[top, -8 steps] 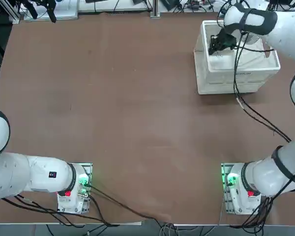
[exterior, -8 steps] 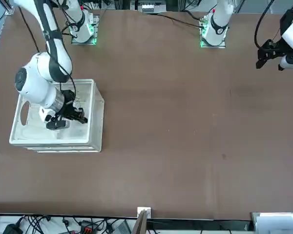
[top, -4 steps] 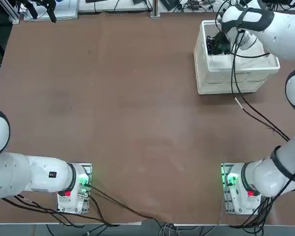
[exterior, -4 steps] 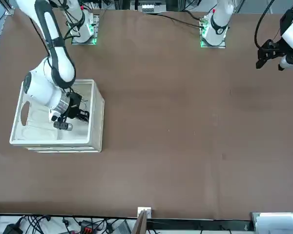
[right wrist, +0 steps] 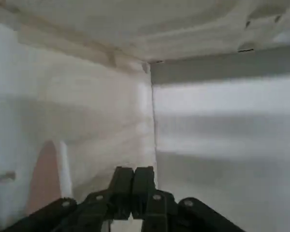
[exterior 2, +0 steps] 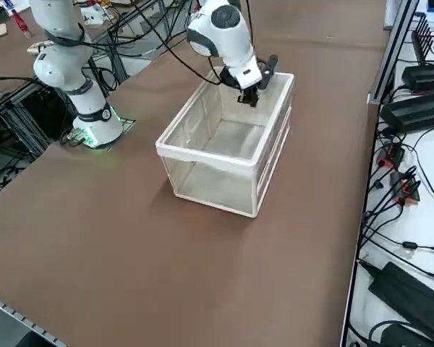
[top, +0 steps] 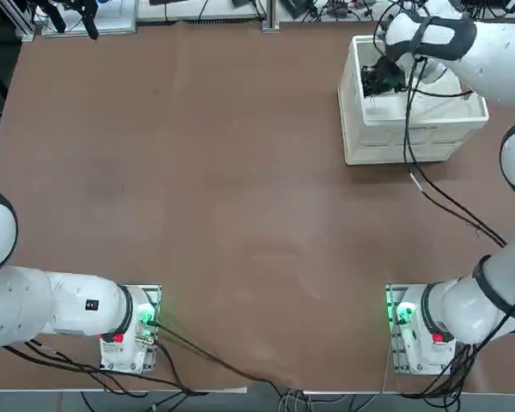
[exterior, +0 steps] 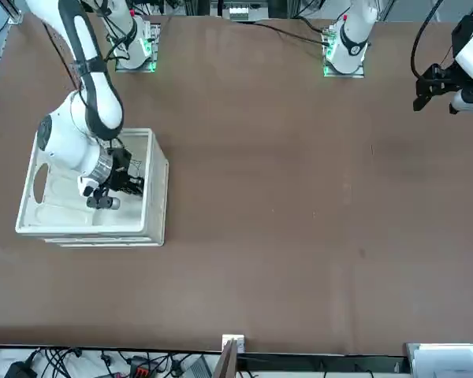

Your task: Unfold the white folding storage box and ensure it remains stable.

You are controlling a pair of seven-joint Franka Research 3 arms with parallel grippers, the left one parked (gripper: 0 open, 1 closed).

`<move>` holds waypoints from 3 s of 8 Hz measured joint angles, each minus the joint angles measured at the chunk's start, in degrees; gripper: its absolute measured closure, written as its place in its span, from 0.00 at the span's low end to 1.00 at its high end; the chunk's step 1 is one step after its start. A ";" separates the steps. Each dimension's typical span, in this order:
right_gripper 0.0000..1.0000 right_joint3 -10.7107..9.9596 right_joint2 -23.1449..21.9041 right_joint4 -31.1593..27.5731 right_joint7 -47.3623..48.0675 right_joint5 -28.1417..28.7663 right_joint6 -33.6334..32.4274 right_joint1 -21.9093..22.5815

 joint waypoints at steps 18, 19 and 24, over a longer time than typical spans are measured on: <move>0.98 -6.87 5.60 1.41 16.63 -62.49 -5.08 -7.85; 0.98 -4.79 4.08 3.19 16.50 -58.96 -8.77 -7.98; 0.92 -0.69 -6.29 21.91 8.43 -32.54 -35.50 -8.10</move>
